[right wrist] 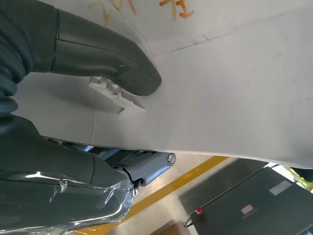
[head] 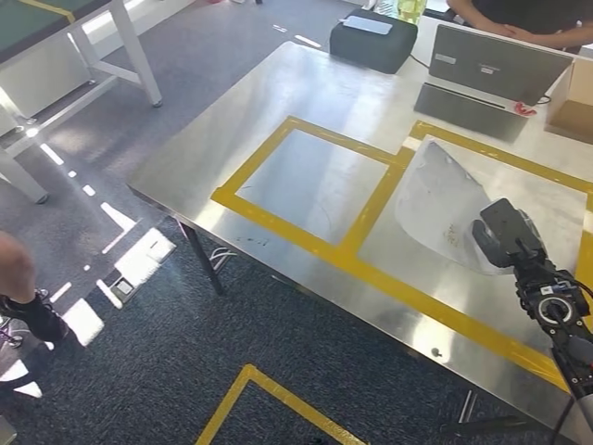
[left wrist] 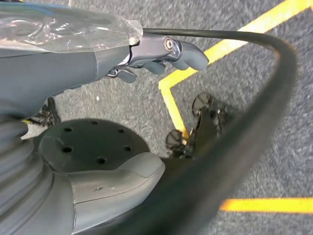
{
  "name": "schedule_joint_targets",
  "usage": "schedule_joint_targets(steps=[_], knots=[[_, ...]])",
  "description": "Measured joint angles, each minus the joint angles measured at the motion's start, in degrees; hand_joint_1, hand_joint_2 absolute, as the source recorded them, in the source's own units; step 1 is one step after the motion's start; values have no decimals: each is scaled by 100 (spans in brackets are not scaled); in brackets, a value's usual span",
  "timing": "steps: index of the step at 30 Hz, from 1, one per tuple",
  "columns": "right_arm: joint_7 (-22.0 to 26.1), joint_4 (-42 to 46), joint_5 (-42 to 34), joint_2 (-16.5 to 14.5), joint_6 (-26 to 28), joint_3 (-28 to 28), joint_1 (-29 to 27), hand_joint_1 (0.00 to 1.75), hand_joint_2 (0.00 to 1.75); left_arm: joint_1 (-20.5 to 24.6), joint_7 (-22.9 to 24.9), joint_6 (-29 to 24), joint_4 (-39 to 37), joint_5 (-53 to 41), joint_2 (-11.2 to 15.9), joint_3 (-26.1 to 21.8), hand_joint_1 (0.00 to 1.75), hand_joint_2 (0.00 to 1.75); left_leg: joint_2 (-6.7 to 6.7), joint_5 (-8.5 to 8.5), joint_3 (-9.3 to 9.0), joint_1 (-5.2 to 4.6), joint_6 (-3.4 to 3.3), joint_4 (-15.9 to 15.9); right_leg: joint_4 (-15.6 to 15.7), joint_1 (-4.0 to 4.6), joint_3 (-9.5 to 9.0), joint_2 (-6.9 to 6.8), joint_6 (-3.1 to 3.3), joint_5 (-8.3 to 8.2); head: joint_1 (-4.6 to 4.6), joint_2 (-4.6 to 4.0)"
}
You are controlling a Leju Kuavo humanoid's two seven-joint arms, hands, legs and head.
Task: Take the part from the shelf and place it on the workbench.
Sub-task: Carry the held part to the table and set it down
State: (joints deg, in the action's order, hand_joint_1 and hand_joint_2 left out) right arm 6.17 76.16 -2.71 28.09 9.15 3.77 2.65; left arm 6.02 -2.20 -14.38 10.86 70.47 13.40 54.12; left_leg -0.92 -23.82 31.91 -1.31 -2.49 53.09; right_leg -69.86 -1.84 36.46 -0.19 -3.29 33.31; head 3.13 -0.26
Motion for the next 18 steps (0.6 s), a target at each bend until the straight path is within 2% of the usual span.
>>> schedule_joint_targets(steps=[2,3,4,5,7,9,10,12,13,14,15,17,18], knots=[[28,-119,22,19,8,136,-10,175,175,-4,-9,0,-1,-2,-10,-1,0,175,-72,-56,2,21,57,78,723,-50,-314,54,-68,-403,16,0],[40,-179,27,31,14,210,-17,175,175,-1,-10,0,-2,-3,-5,-1,0,175,-110,-86,28,22,92,148,1047,-70,-456,106,-81,-508,25,0],[50,-238,23,41,17,283,-44,175,175,4,-11,-1,-3,-4,3,-2,0,175,-145,-102,64,20,125,204,1227,-78,-542,151,-68,-541,27,0],[66,-294,2,48,12,352,-83,175,175,5,-12,2,-4,-4,13,-2,0,175,-181,-104,104,14,153,239,1278,-72,-570,181,-38,-506,28,0],[111,-382,-77,58,-11,484,-171,175,175,-13,-12,6,-4,-4,30,-2,0,175,-231,-98,156,19,197,268,1284,-62,-583,144,53,-512,20,0],[158,-449,-157,68,-29,623,-210,175,175,-33,-11,11,-4,-4,38,-2,0,175,-163,-240,261,26,253,490,1294,-70,-593,104,109,-526,-13,0],[171,-476,-177,73,-32,696,-222,175,175,-32,-11,14,-4,-4,39,-2,0,175,-98,-388,392,37,284,769,1299,-70,-600,83,128,-527,-36,0],[182,-535,-198,80,-34,842,-257,175,175,-22,-12,20,-4,-5,28,-2,0,175,13,-720,794,58,322,1562,1299,-42,-604,31,152,-519,-75,0],[182,-567,-202,80,-34,900,-273,175,175,-21,-12,22,-4,-5,23,-2,0,175,31,-798,961,65,316,1857,1299,-24,-607,6,160,-514,-77,0],[182,-599,-206,80,-35,951,-286,175,175,-23,-12,24,-4,-5,18,-2,0,175,40,-779,1043,63,294,1972,1299,-8,-613,-17,171,-507,-78,0],[181,-625,-209,80,-36,994,-294,175,175,-25,-12,24,-4,-5,15,-2,0,175,44,-654,1006,50,255,1852,1300,6,-620,-34,180,-500,-77,0],[181,-667,-210,80,-39,1064,-297,175,175,-24,-12,23,-4,-6,34,-2,0,175,88,-256,640,-28,130,1074,1312,19,-642,-61,192,-491,-76,0],[183,-685,-210,80,-40,1090,-305,175,175,-16,-12,23,-4,-6,52,-2,0,175,135,-112,440,-75,68,672,1322,25,-651,-73,189,-486,-76,0]])
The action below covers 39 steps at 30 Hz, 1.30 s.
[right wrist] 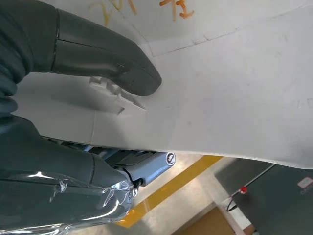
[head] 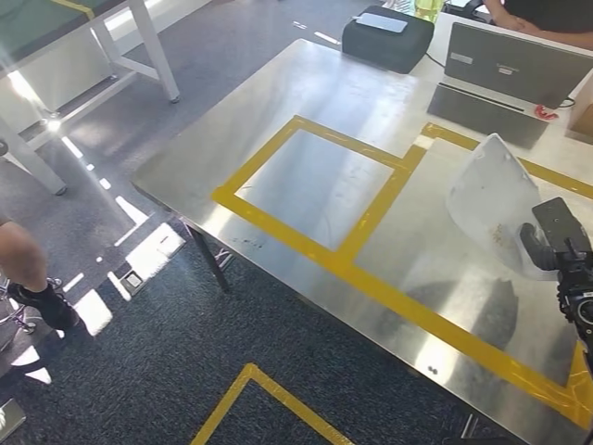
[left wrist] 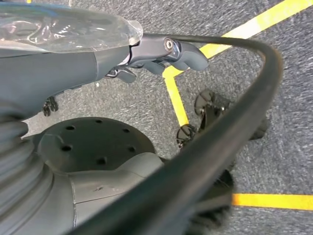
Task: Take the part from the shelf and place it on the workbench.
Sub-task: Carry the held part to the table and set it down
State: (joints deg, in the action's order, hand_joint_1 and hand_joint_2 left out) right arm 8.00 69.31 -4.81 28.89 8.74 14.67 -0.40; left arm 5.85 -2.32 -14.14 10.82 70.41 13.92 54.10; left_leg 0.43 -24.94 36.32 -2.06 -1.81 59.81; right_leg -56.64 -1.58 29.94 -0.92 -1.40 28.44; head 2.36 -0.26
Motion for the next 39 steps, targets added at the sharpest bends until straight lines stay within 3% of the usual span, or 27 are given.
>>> schedule_joint_targets(steps=[1,3,6,7,10,11,12,15,17,19,21,23,25,26,27,28,30,32,34,36,37,39], knots=[[1,-21,-1,-1,-4,21,-12,175,175,11,-2,0,0,-1,20,0,0,175,41,82,-141,-44,-49,-284,14,-2,-7,-12,-7,3,-1,0],[0,-63,-2,-2,-18,42,-40,175,175,27,-4,0,0,-1,48,-1,0,175,65,103,-223,-85,-90,-470,51,-12,-20,-50,-33,5,-3,0],[3,-101,-1,2,-31,75,-63,175,175,23,-4,-1,0,-1,60,-2,0,175,25,184,-354,-49,-114,-702,-23,-13,-11,-44,-72,111,2,0],[4,-111,-1,4,-30,100,-66,175,175,23,-4,-1,0,-1,54,-2,0,175,13,209,-408,-27,-121,-776,-247,-6,76,-9,-80,251,9,0],[4,-156,-2,9,-29,156,-79,175,175,27,-4,5,0,-1,13,-3,0,175,-55,207,-455,-8,-128,-803,-1310,-9,563,66,-133,716,38,0],[4,-171,-2,9,-30,162,-86,175,175,26,-4,8,0,-1,-6,-3,0,175,-82,197,-459,1,-120,-792,-1457,-23,649,70,-164,719,41,0],[3,-186,-4,10,-30,169,-91,175,175,24,-4,9,0,-1,-21,-3,0,175,-112,183,-460,16,-103,-769,-1377,-41,628,69,-200,604,40,0],[7,-234,-88,12,-32,231,-103,175,175,22,-6,9,-1,-9,-32,-3,0,175,-213,78,-429,70,7,-581,-360,-123,164,151,-336,82,68,0],[72,-272,-255,27,-59,296,-143,175,175,28,-9,14,-3,-21,-11,-4,0,175,-282,30,-349,69,74,-423,-60,-137,3,231,-307,46,84,0],[211,-297,-487,39,-124,361,-199,175,175,17,-11,19,-5,-30,2,-4,0,175,-340,40,-276,59,114,-371,-84,-126,13,210,-203,52,60,0],[355,-296,-689,37,-181,437,-229,175,175,-6,-11,21,-5,-34,10,-3,0,175,-286,-57,-190,66,170,-231,-94,-122,34,173,-145,34,22,0],[398,-253,-785,38,-157,540,-253,175,175,-6,-10,25,-5,-32,5,-3,0,175,-156,-363,80,90,225,341,-88,-97,34,133,-102,28,-14,0],[336,-188,-826,39,-52,650,-284,175,175,4,-8,25,-5,-25,-11,-4,0,175,-96,-671,482,102,225,1123,-87,-56,33,80,-82,35,-27,0],[298,-156,-857,40,4,710,-301,175,175,5,-7,22,-5,-24,-22,-4,0,175,-87,-709,609,95,196,1340,-87,-37,29,53,-72,42,-27,0],[273,-127,-898,40,45,773,-329,175,175,3,-7,20,-4,-28,-31,-3,0,175,-86,-642,628,76,153,1340,-86,-23,24,29,-61,49,-26,0],[262,-102,-947,40,70,840,-366,175,175,1,-6,17,-4,-35,-36,-3,0,175,-85,-479,521,44,99,1096,-83,-13,17,6,-50,56,-25,0],[279,-62,-1050,38,90,977,-473,175,175,3,-5,15,-5,-53,-16,-2,0,175,-45,-109,96,-70,-48,238,-69,-5,-3,-36,-36,68,-25,0],[318,-46,-1137,28,88,1099,-592,175,175,13,-5,15,-5,-64,22,-3,0,175,13,60,-201,-172,-162,-353,-35,-19,-17,-69,-41,71,-25,0],[360,-46,-1218,17,55,1191,-662,175,175,15,-9,13,-5,-66,49,-3,0,175,17,87,-260,-212,-207,-498,14,-46,-30,-100,-66,62,-27,0],[413,-49,-1301,13,1,1285,-685,175,175,6,-19,8,-5,-65,50,-3,0,175,1,163,-387,-186,-216,-712,-4,-55,-31,-80,-80,113,-28,0],[440,-52,-1334,12,-22,1341,-690,175,175,7,-28,5,-5,-65,41,-4,0,175,-5,203,-464,-164,-225,-827,-136,-47,13,-41,-86,206,-30,0],[480,-65,-1384,10,-57,1454,-696,175,175,18,-46,6,-4,-65,10,-4,0,175,-35,235,-558,-136,-227,-937,-742,-25,273,47,-109,515,-17,0]])
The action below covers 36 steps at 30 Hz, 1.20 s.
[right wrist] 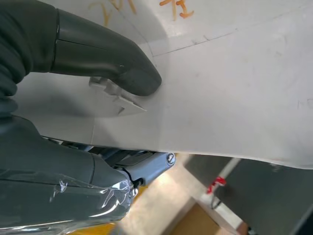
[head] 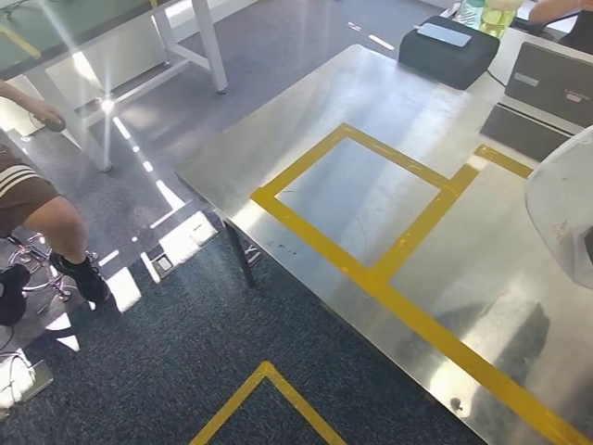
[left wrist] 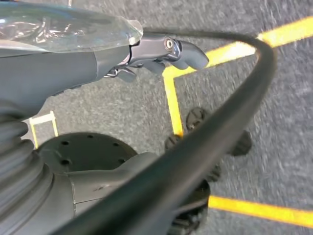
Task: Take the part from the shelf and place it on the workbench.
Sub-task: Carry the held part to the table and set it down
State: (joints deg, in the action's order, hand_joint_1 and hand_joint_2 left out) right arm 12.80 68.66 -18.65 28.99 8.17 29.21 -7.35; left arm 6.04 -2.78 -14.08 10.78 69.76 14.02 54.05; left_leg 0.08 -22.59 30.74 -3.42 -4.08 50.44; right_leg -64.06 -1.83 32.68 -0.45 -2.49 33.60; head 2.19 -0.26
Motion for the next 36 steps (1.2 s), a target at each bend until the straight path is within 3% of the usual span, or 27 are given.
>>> schedule_joint_targets(steps=[2,3,5,6,7,9,11,13,16,18,19,20,22,24,26,28,30,32,33,34,36], knots=[[13,-19,-22,-1,-23,72,-9,175,175,7,-7,3,0,1,-36,0,0,175,-49,-13,-12,26,6,13,-621,-9,318,25,-60,205,17,0],[13,-28,-24,-1,-32,94,-16,175,175,4,-9,5,0,1,-56,0,0,175,-80,-28,-14,46,24,33,-685,-26,368,25,-99,159,22,0],[14,-36,-23,-1,-38,135,-22,175,175,-2,-11,5,0,1,-87,0,0,175,-147,-88,-9,106,97,133,-189,-86,151,37,-203,-213,27,0],[15,-40,-24,-12,-39,153,-21,175,175,-5,-11,5,-1,1,-84,0,0,175,-184,-136,15,123,149,216,160,-117,-21,94,-277,-363,37,0],[20,-41,-27,-22,-39,170,-17,175,175,-1,-13,5,-3,1,-70,0,0,175,-223,-189,62,143,195,340,453,-140,-154,160,-302,-453,51,0],[28,-55,-55,-63,-51,189,-15,175,175,10,-20,4,-6,2,-37,0,0,175,-303,-238,179,142,262,524,636,-146,-248,245,-253,-436,69,0],[44,-73,-102,-97,-74,200,-10,175,175,4,-23,-6,-7,5,-25,-1,0,175,-354,-240,261,142,298,588,601,-146,-222,191,-142,-443,60,0],[70,-83,-149,-103,-89,210,8,175,175,-11,-21,-20,-7,13,-24,-1,0,175,-260,-390,395,155,354,825,590,-147,-196,141,-89,-456,26,0],[123,-85,-238,-88,-96,224,26,175,175,-3,-20,-29,-7,24,-52,-2,0,175,-74,-890,947,204,397,1919,609,-91,-198,46,-45,-464,-17,0],[149,-98,-300,-86,-94,217,30,175,175,-1,-20,-30,-7,31,-72,-2,0,175,-54,-967,1193,199,339,2344,613,-50,-207,-36,-30,-454,-18,0],[158,-106,-320,-86,-92,210,31,175,175,-2,-20,-30,-7,33,-78,-2,0,175,-52,-850,1153,172,293,2231,615,-37,-216,-77,-18,-446,-17,0],[167,-112,-338,-86,-90,199,31,175,175,-2,-20,-31,-7,35,-77,-2,0,175,-35,-655,991,126,236,1896,624,-30,-232,-117,-7,-439,-17,0],[182,-120,-365,-93,-86,173,28,175,175,5,-20,-32,-7,36,-42,-2,0,175,128,-300,532,-16,96,1005,660,-22,-276,-191,5,-429,-18,0],[194,-139,-395,-113,-78,142,21,175,175,24,-20,-33,-7,36,3,-2,0,175,283,-187,279,-127,6,499,711,-25,-309,-273,2,-428,-17,0],[203,-161,-424,-128,-69,111,18,175,175,32,-20,-35,-7,36,30,-3,0,175,237,-152,219,-142,-27,350,765,-35,-342,-362,-11,-423,-16,0],[220,-173,-461,-130,-71,88,18,175,175,21,-19,-38,-7,36,23,-4,0,175,159,-77,96,-106,-44,158,678,-35,-332,-281,-14,-335,-17,0],[262,-184,-541,-126,-93,94,20,175,175,18,-13,-38,-5,33,-5,-4,0,175,101,-39,0,-65,-51,42,151,-21,-103,-76,-23,-61,-4,0],[311,-199,-642,-122,-153,105,18,175,175,21,-4,-35,-4,32,-31,-4,0,175,28,-55,-19,-40,-57,49,-566,-20,266,16,-73,207,12,0],[330,-208,-680,-123,-183,107,16,175,175,20,3,-33,-4,31,-48,-4,0,175,-7,-72,-24,-27,-45,69,-735,-32,376,24,-108,211,14,0],[340,-215,-702,-123,-204,105,14,175,175,17,8,-32,-4,31,-61,-4,0,175,-36,-99,-27,-8,-22,106,-688,-50,383,24,-148,100,15,0],[351,-222,-722,-126,-216,107,15,175,175,8,17,-32,-5,30,-77,-4,0,175,-83,-199,-17,40,53,252,-76,-102,125,33,-254,-298,21,0]])
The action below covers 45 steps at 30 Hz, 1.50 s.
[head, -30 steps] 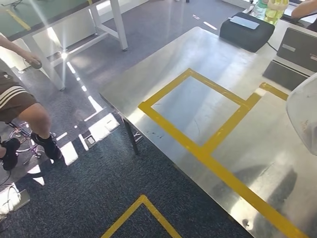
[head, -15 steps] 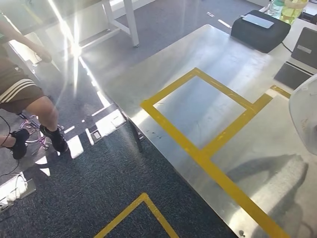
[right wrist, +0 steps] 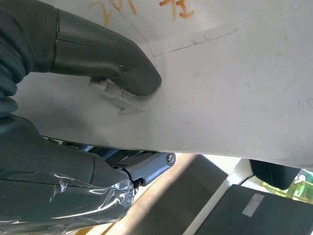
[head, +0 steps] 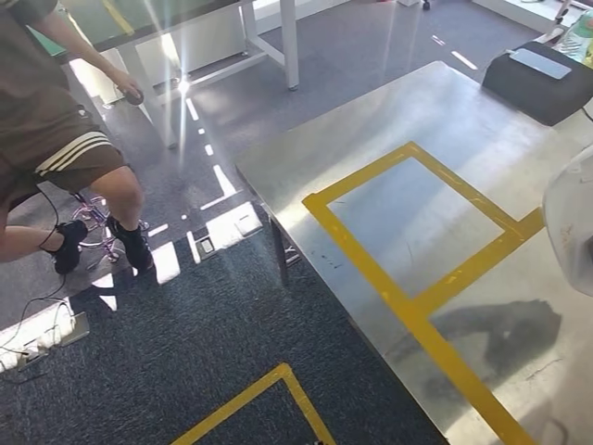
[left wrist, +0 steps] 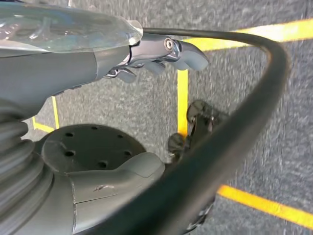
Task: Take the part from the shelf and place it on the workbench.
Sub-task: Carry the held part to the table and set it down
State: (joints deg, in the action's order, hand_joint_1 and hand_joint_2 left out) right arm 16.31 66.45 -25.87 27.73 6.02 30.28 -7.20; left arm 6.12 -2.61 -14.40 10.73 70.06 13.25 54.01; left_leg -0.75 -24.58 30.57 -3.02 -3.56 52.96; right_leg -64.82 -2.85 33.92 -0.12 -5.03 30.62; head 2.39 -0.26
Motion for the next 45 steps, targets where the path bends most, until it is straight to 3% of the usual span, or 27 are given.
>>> schedule_joint_targets(steps=[1,2,5,7,8,10,12,13,14,16,17,18,20,25,27,29,30,31,32,33,34,38,39,41,43,44,45], knots=[[4,-7,-7,-8,-1,0,3,175,175,-1,2,0,-2,-1,11,-1,0,175,-24,-67,29,16,45,120,331,-18,-145,23,-36,-128,17,0],[7,-14,-10,-15,-2,-1,6,175,175,0,2,0,-4,-2,23,-1,0,175,-46,-115,74,21,82,238,542,-23,-255,46,-24,-185,32,0],[8,-33,-13,-33,-8,-28,-12,175,175,1,3,-1,-8,-6,49,-2,0,175,-87,-152,196,14,133,384,610,-13,-286,68,125,-154,25,0],[11,-31,-11,-30,-10,-47,-9,175,175,-10,4,-1,-8,-5,60,-2,0,175,-61,-261,275,27,188,523,608,-16,-266,63,170,-161,-2,0],[15,-28,-7,-26,-9,-50,-5,175,175,-12,4,-1,-8,-5,63,-2,0,175,-35,-394,384,48,230,745,612,-17,-265,61,186,-162,-13,0],[23,-24,4,-13,-7,-48,-4,175,175,-7,5,0,-8,-6,47,-2,0,175,14,-737,756,104,291,1477,615,15,-265,47,205,-157,-36,0],[30,-25,10,-9,-4,-45,-3,175,175,-7,6,0,-8,-8,26,-2,0,175,27,-882,1089,134,273,2042,615,45,-269,30,223,-144,-38,0],[33,-25,10,-8,-2,-45,-2,175,175,-8,9,0,-8,-9,17,-2,0,175,27,-804,1127,130,242,2050,616,55,-276,24,235,-136,-37,0],[37,-26,10,-8,-1,-45,-2,175,175,-8,13,0,-8,-10,14,-2,0,175,26,-628,1048,112,205,1830,619,60,-287,21,245,-129,-37,0],[50,-26,10,-9,0,-46,-2,175,175,-5,18,0,-8,-18,35,-2,0,175,26,-209,665,41,118,1008,649,58,-327,20,262,-116,-36,0],[56,-28,8,-14,1,-48,-3,175,175,-2,19,0,-8,-23,54,-2,0,175,29,-80,490,1,79,646,678,52,-346,23,262,-117,-37,0],[61,-32,6,-20,3,-50,-4,175,175,3,19,0,-8,-27,72,-2,0,175,30,-19,374,-35,49,408,709,40,-358,24,255,-120,-37,0],[66,-39,-1,-31,7,-57,-7,175,175,10,22,0,-8,-31,103,-2,0,175,32,-5,302,-84,12,240,773,4,-373,22,224,-139,-37,0],[87,-46,-34,-35,-7,-65,-20,175,175,5,25,0,-8,-40,96,-2,0,175,70,106,48,-60,-36,-137,583,19,-325,14,233,40,-43,0],[90,-46,-38,-34,-11,-65,-20,175,175,5,25,0,-8,-41,96,-2,0,175,71,105,47,-60,-37,-137,558,22,-315,14,234,57,-41,0],[129,-49,-99,-32,-75,-41,-18,175,175,5,25,2,-8,-43,74,-2,0,175,65,74,25,-46,-47,-113,43,37,-60,17,204,229,-23,0],[153,-52,-135,-31,-119,-25,-18,175,175,3,25,4,-8,-43,56,-2,0,175,58,37,11,-28,-39,-73,-95,36,23,17,166,208,-15,0],[182,-55,-179,-30,-172,-8,-18,175,175,1,25,6,-8,-44,36,-2,0,175,48,-18,-2,-3,-20,-6,-94,26,40,17,116,120,-5,0],[201,-61,-204,-39,-222,-5,-19,175,175,-2,25,8,-9,-44,31,-2,0,175,34,-82,9,6,23,82,154,13,-60,26,58,-36,2,0],[226,-59,-222,-40,-283,-1,-16,175,175,-1,25,7,-10,-44,38,-2,0,175,22,-139,42,15,59,191,442,7,-190,44,54,-133,11,0],[249,-58,-232,-45,-360,-8,-15,175,175,4,25,5,-10,-44,46,-2,0,175,10,-178,83,13,92,278,591,9,-266,59,75,-159,21,0],[313,-27,-107,-69,-591,-127,-1,175,175,9,25,-2,-10,-42,75,-2,0,175,-10,-248,216,13,177,440,606,26,-262,70,234,-155,13,0],[319,1,-63,-69,-595,-168,11,175,175,10,25,-3,-10,-43,80,-2,0,175,-3,-348,290,29,221,598,610,19,-259,65,256,-166,0,0],[321,83,-10,-55,-573,-230,31,175,175,14,25,-3,-10,-44,73,-2,0,175,17,-674,597,91,314,1233,616,25,-256,51,280,-171,-28,0],[314,148,-1,-48,-544,-277,42,175,175,14,25,-3,-10,-44,58,-2,0,175,26,-909,971,151,341,1921,617,50,-255,31,286,-167,-34,0],[306,174,2,-48,-524,-298,46,175,175,11,25,-3,-10,-44,49,-2,0,175,27,-889,1060,165,329,2039,617,60,-256,24,290,-163,-33,0],[293,195,13,-47,-503,-319,47,175,175,9,25,-5,-10,-44,43,-2,0,175,27,-761,1037,168,305,1933,618,65,-261,19,293,-159,-33,0]])
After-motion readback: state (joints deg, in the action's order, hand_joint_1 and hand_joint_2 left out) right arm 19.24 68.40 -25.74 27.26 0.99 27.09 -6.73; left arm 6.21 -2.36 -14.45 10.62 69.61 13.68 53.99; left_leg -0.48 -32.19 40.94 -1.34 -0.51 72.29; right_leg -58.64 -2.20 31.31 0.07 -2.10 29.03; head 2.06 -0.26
